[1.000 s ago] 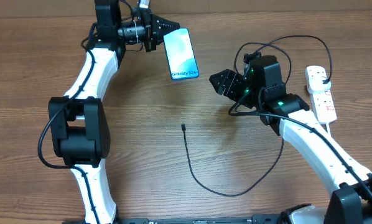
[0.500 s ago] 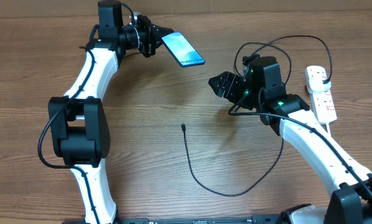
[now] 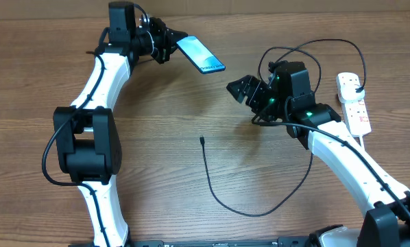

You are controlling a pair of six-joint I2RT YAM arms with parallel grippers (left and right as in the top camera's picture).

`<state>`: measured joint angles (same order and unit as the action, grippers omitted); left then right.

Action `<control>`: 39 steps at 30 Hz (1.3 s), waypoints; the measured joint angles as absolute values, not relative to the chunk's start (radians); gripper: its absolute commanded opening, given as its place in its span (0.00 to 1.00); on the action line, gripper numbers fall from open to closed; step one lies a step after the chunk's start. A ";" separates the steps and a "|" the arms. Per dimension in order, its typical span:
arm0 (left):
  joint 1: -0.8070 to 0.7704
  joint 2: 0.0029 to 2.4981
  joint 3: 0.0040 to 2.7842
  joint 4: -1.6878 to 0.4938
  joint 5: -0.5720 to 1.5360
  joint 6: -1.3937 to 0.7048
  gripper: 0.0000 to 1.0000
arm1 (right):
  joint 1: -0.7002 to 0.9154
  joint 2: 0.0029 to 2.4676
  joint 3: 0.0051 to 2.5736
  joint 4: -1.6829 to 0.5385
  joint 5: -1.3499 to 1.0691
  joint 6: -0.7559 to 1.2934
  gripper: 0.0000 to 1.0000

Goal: Plug charger to phone and switch on socket

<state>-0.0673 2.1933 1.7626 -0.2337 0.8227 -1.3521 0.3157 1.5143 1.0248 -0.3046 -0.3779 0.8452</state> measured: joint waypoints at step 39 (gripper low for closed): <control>-0.234 2.194 1.763 -0.289 0.709 -1.351 0.04 | 0.313 1.546 1.025 -0.098 -0.410 1.270 0.24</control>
